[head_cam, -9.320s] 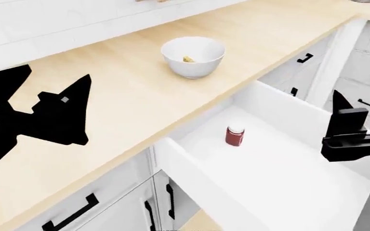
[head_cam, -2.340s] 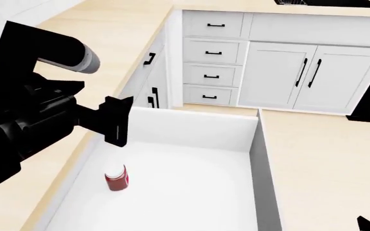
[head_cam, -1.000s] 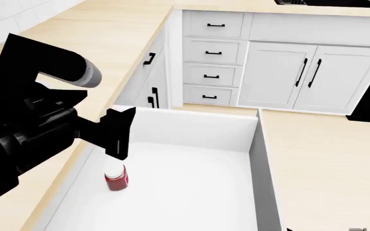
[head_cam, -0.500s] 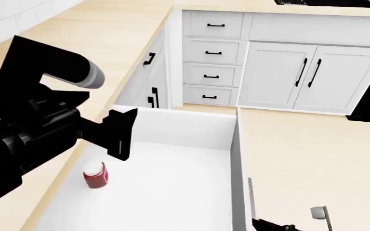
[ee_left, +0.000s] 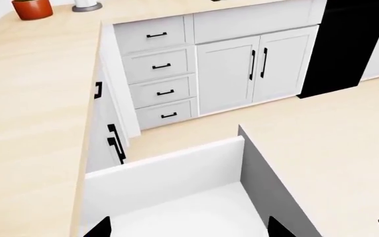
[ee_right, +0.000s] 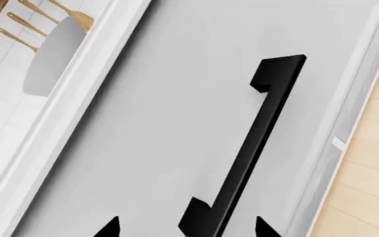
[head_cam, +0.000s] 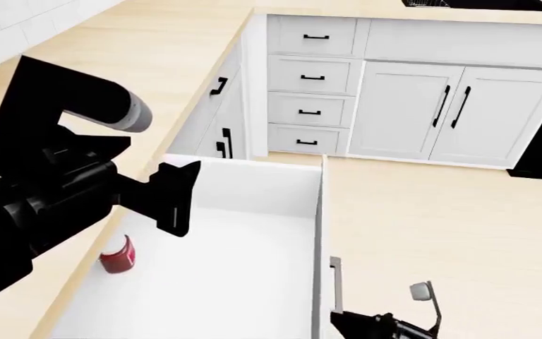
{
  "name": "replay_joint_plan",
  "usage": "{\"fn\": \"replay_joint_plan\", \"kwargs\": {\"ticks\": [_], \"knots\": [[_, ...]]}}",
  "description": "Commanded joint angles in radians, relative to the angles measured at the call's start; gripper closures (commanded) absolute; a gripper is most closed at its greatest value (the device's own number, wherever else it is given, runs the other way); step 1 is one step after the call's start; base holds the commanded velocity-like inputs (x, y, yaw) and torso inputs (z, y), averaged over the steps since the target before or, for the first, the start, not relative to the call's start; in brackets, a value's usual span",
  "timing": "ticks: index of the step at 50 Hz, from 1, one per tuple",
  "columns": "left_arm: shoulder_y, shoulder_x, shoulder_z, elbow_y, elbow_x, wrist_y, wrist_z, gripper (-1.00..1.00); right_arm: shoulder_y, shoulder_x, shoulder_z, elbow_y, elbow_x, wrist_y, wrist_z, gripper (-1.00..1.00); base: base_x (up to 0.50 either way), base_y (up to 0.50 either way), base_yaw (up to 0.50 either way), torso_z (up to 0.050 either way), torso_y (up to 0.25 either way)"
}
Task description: Place the bar in the bowl and close the drawer.
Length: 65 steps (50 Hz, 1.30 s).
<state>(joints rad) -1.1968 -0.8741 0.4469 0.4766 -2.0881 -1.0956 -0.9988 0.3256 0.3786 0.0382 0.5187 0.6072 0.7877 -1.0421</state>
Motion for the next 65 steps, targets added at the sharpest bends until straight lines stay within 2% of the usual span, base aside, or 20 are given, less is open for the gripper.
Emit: {"fn": "replay_joint_plan", "kwargs": {"ticks": [1, 9, 15, 35, 65], "knots": [[0.008, -0.003, 0.0, 0.0, 0.008, 0.003, 0.01, -1.0, 0.082, -0.052, -0.002, 0.082, 0.007, 0.042, 0.062, -1.0, 0.0, 0.0, 0.0, 0.0, 0.0], [0.011, -0.002, 0.003, 0.0, 0.012, 0.004, 0.015, -1.0, 0.14, -0.083, 0.024, 0.168, -0.026, 0.081, 0.228, -1.0, 0.0, 0.0, 0.0, 0.0, 0.0], [0.008, -0.006, 0.005, 0.001, 0.01, 0.005, 0.014, -1.0, 0.154, -0.095, 0.015, 0.151, -0.029, 0.14, 0.284, -1.0, 0.0, 0.0, 0.0, 0.0, 0.0], [0.015, -0.017, 0.003, 0.001, 0.02, 0.011, 0.024, -1.0, 0.19, -0.134, -0.114, 0.018, -0.019, 0.282, 0.27, -1.0, 0.0, 0.0, 0.0, 0.0, 0.0], [0.02, -0.01, 0.018, -0.018, 0.054, 0.006, 0.048, -1.0, 0.403, -0.248, -0.147, 0.234, -0.03, 0.314, 0.319, -1.0, 0.0, 0.0, 0.0, 0.0, 0.0]]}}
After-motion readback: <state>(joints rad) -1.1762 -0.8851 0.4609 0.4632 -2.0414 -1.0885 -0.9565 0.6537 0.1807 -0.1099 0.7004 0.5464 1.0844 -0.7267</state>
